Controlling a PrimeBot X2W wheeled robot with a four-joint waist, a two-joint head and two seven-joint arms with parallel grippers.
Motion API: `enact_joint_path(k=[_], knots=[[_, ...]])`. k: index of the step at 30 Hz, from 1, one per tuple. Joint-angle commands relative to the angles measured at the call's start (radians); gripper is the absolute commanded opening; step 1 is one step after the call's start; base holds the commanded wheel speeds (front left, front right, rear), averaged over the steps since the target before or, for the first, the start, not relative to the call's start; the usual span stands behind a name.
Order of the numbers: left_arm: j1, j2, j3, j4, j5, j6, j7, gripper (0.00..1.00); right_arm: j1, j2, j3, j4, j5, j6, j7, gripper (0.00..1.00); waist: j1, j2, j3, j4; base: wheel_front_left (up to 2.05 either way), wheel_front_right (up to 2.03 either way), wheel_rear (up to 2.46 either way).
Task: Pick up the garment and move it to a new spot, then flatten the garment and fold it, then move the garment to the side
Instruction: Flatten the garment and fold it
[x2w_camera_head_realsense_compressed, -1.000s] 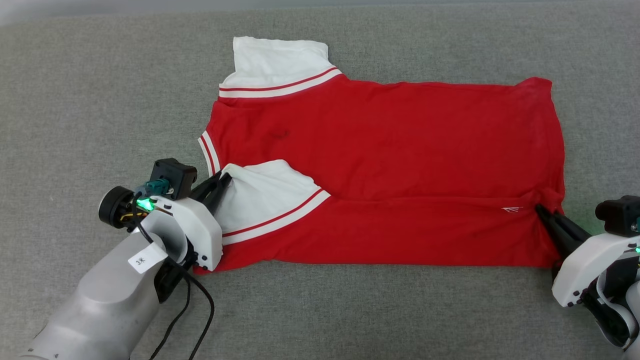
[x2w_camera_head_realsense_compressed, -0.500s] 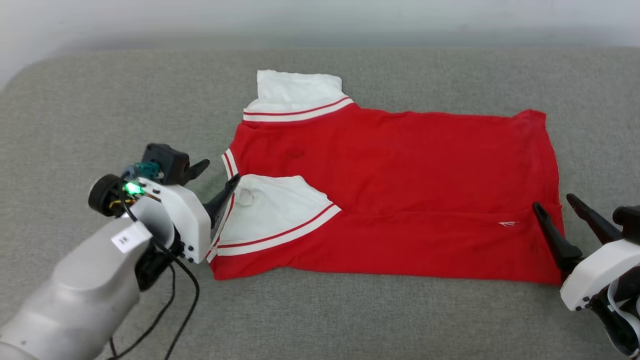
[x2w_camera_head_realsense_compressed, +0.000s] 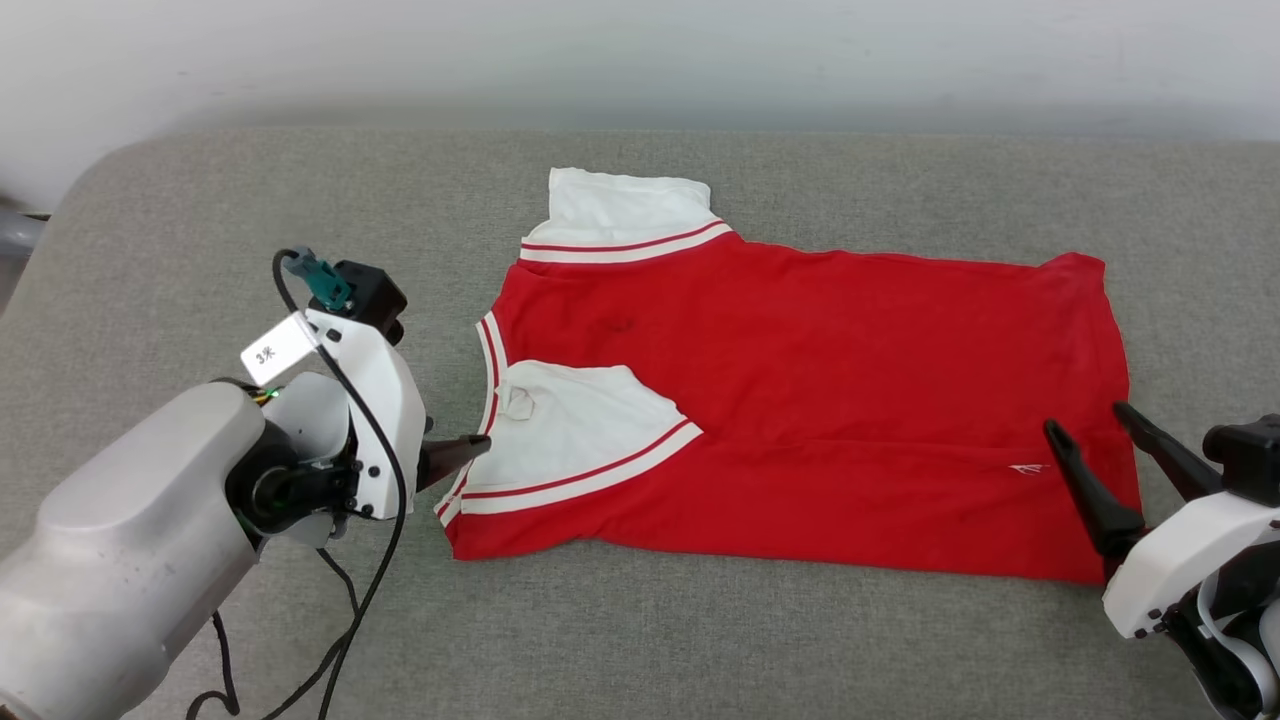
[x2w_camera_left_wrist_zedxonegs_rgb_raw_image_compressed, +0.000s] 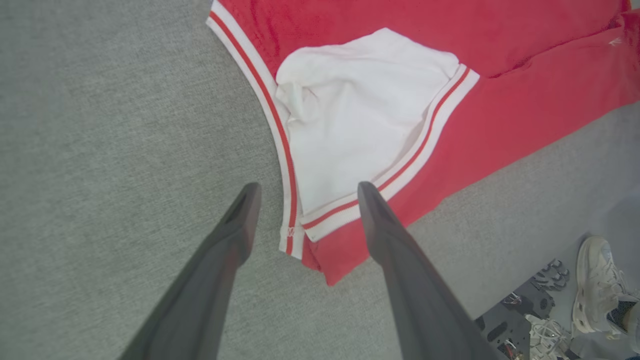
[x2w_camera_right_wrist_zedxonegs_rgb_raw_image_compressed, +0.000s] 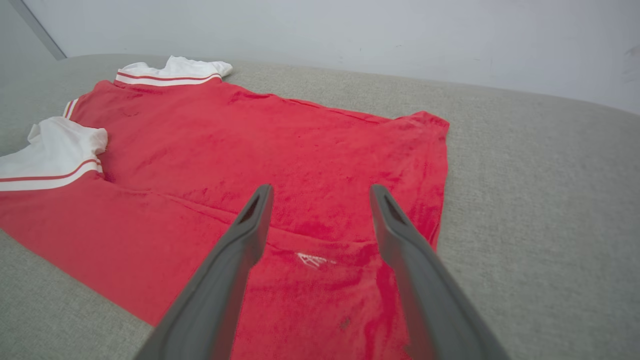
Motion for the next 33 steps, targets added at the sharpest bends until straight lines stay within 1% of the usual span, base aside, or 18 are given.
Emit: enact_joint_path(k=[1, 5, 9, 12, 17, 23, 24, 25, 29, 31, 33], knots=[[-0.013, -0.005, 0.0, 0.0, -0.03, 0.001, 0.034, 1.0, -0.003, 0.007, -0.001, -0.007, -0.003, -0.001, 0.006, 1.0, 0.0001, 0.0, 0.002, -0.004, 0.0, 0.0, 0.0], [-0.019, -0.013, -0.035, 0.019, -0.029, 0.012, 0.118, 1.0, -0.016, 0.011, 0.005, -0.012, -0.007, -0.001, 0.02, 1.0, 0.0001, 0.0, 0.011, -0.017, 0.0, 0.0, 0.0], [-0.008, -0.023, -0.071, 0.046, -0.016, 0.014, 0.169, 1.0, -0.028, 0.014, 0.01, -0.008, -0.004, -0.001, 0.024, 1.0, 0.0001, 0.0, 0.023, -0.033, 0.0, 0.0, 0.0], [0.003, -0.037, -0.082, 0.076, -0.004, 0.015, 0.161, 1.0, -0.042, 0.017, 0.018, -0.005, -0.003, -0.001, 0.022, 1.0, 0.0001, 0.0, 0.035, -0.045, 0.0, 0.0, 0.0], [0.03, -0.055, -0.128, 0.129, 0.044, 0.009, 0.143, 1.0, -0.056, 0.02, 0.03, 0.002, -0.002, -0.001, 0.018, 1.0, 0.0001, 0.0, 0.052, -0.062, 0.0, 0.0, 0.0], [0.063, -0.068, -0.166, 0.14, 0.077, 0.004, 0.119, 1.0, -0.061, 0.01, 0.029, 0.005, 0.005, -0.001, 0.014, 1.0, 0.0001, 0.0, 0.057, -0.066, 0.0, 0.0, 0.0], [0.065, -0.071, -0.166, 0.134, 0.078, 0.003, 0.103, 0.12, -0.063, 0.006, 0.025, 0.005, 0.005, -0.001, 0.016, 1.0, 0.0001, 0.0, 0.056, -0.065, 0.0, 0.0, 0.0], [0.063, -0.072, -0.166, 0.13, 0.082, 0.002, 0.086, 0.0, -0.067, 0.0, 0.023, 0.001, 0.002, -0.001, 0.017, 1.0, 0.0001, 0.0, 0.054, -0.064, 0.0, 0.0, 0.0], [0.041, -0.063, -0.156, 0.09, 0.081, 0.0, 0.022, 0.0, -0.083, -0.038, 0.013, -0.017, -0.013, -0.001, 0.043, 1.0, 0.0001, 0.0, 0.041, -0.059, 0.0, 0.0, 0.0], [0.024, -0.048, -0.152, 0.059, 0.076, 0.0, -0.007, 0.0, -0.093, -0.07, 0.016, -0.019, -0.023, -0.001, 0.092, 1.0, 0.0001, 0.0, 0.034, -0.057, 0.0, 0.0, 0.0], [0.01, -0.033, -0.152, 0.03, 0.078, 0.0, -0.03, 0.0, -0.104, -0.102, 0.025, -0.019, -0.018, -0.001, 0.175, 1.0, 0.0001, 0.0, 0.026, -0.052, 0.0, 0.0, 0.0]])
